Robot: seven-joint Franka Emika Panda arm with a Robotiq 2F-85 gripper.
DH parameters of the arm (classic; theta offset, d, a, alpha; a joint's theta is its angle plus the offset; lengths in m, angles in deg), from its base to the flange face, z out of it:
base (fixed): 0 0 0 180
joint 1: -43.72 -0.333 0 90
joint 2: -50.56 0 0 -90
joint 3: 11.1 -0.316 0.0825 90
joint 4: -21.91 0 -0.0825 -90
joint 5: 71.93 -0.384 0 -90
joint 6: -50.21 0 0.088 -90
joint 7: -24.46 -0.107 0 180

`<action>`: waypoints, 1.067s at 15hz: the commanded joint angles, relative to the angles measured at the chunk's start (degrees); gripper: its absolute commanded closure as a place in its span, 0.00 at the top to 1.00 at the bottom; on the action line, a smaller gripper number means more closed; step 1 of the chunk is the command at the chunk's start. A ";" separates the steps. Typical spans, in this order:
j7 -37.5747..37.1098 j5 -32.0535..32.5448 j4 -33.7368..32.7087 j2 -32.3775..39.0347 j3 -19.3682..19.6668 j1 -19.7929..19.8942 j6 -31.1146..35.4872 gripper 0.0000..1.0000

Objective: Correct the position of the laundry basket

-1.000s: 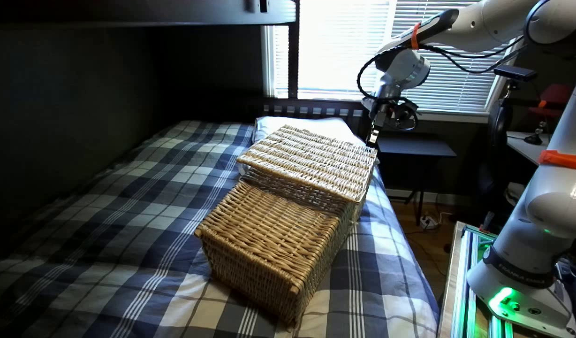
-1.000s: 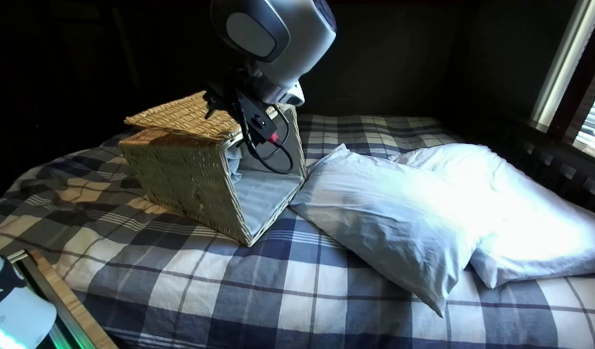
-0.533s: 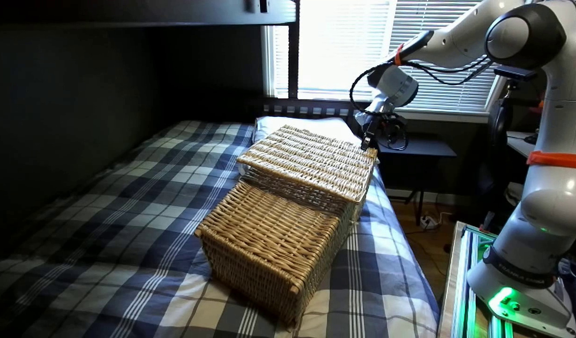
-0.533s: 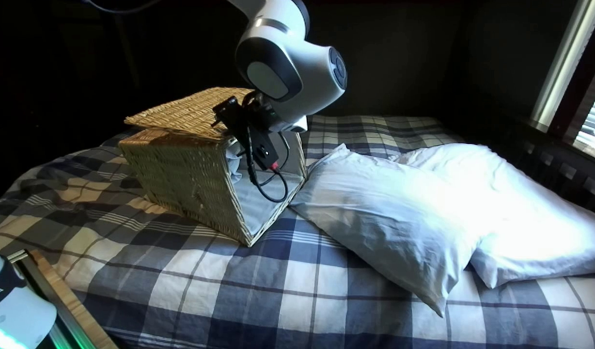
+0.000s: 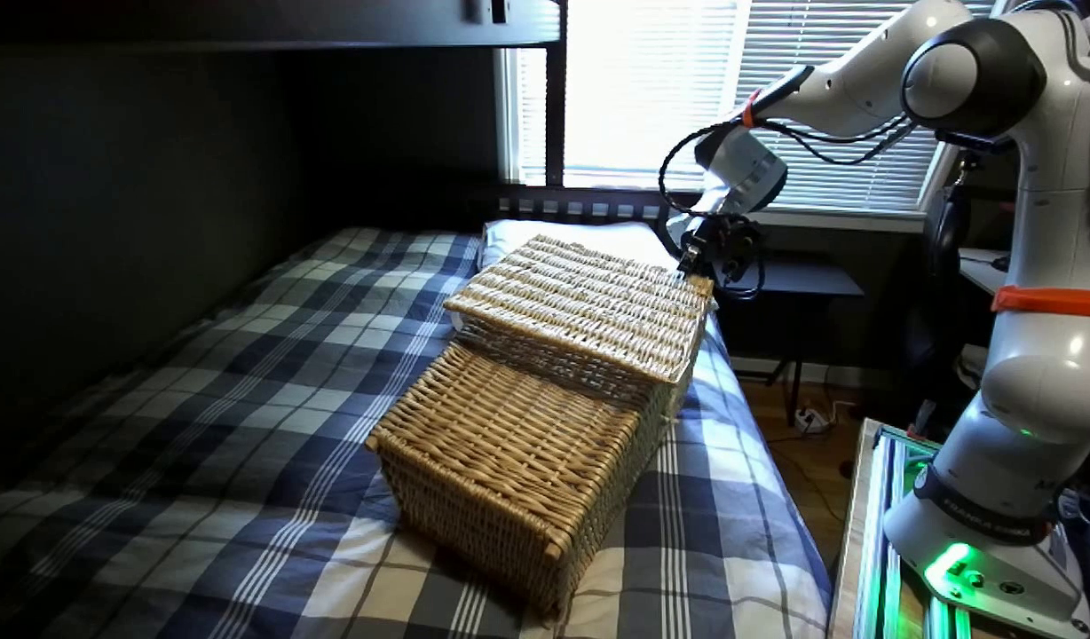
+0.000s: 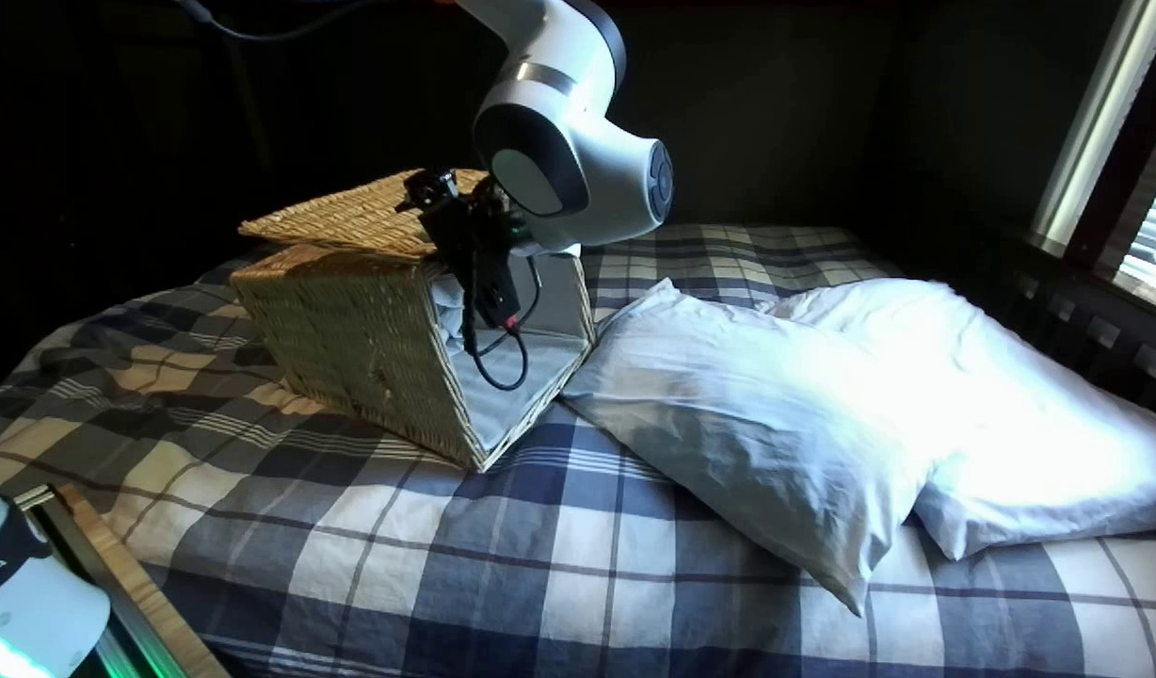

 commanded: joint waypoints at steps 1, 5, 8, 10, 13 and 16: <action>-1.45 -2.24 -0.91 -1.27 -0.56 0.86 -5.53 1.00; -5.09 -1.38 -0.32 -4.65 -0.63 -0.14 -8.31 1.00; -8.95 0.71 1.31 -9.05 -1.20 -2.32 -7.51 1.00; -11.64 1.44 2.63 -12.11 -2.19 -4.34 -5.90 1.00; -17.20 1.66 5.47 -18.31 -4.44 -8.09 0.20 1.00; -22.68 2.56 7.76 -24.62 -7.87 -11.69 8.81 1.00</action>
